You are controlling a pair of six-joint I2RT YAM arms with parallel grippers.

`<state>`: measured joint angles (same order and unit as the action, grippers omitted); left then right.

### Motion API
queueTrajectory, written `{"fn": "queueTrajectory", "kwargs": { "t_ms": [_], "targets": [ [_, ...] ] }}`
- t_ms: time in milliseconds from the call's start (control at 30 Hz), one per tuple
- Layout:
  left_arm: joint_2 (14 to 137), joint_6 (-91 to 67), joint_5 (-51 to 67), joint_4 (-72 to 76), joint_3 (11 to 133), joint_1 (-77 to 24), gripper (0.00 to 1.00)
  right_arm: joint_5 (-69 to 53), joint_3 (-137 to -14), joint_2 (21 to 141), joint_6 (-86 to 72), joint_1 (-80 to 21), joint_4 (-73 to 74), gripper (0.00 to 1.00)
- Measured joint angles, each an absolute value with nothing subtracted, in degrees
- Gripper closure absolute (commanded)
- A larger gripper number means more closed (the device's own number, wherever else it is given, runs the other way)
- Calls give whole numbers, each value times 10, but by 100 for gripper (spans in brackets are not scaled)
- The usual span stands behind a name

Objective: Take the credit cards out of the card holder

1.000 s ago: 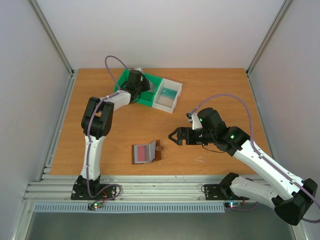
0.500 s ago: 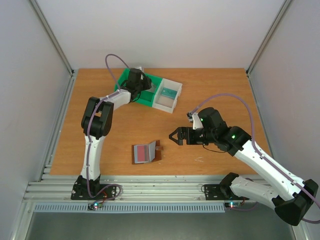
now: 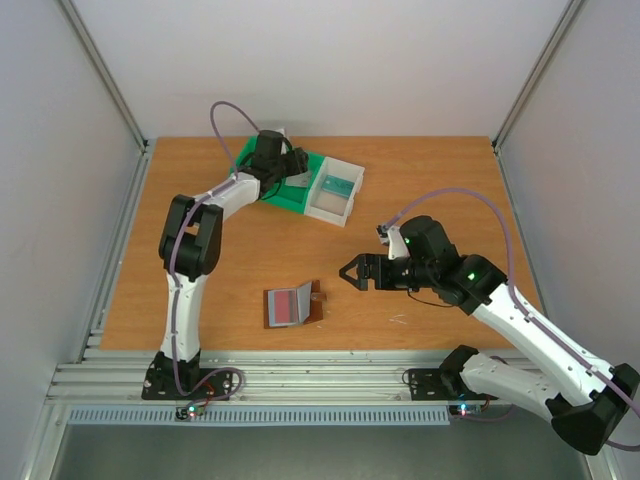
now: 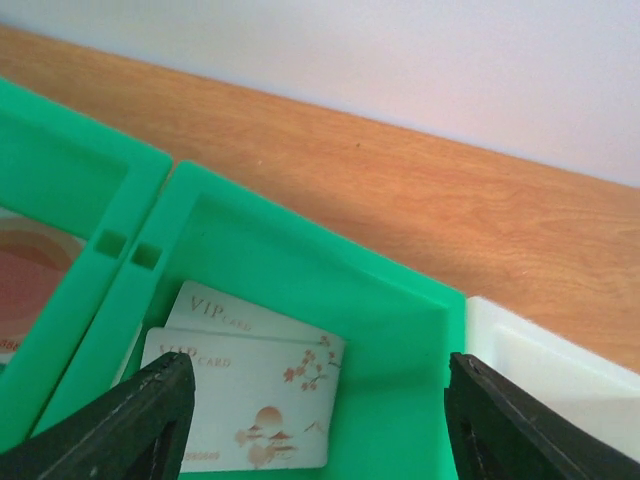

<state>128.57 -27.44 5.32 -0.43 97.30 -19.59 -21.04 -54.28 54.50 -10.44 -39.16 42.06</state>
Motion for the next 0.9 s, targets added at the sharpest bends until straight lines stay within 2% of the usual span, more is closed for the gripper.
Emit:
{"fn": "queueTrajectory", "kwargs": {
  "t_ms": [333,567,767,900],
  "targets": [
    [1218,-267,72,-83,997,-196,32,-211,-543,516,-120,-392,421,2],
    [1082,-271,72,-185,952,-196,33,-199,-543,520,-129,-392,442,1],
    [953,-272,102,-258,856,-196,34,-223,-530,557,-143,-392,427,12],
    [894,-268,128,-316,781,-196,38,-246,-505,585,-155,-395,402,30]
  ]
}}
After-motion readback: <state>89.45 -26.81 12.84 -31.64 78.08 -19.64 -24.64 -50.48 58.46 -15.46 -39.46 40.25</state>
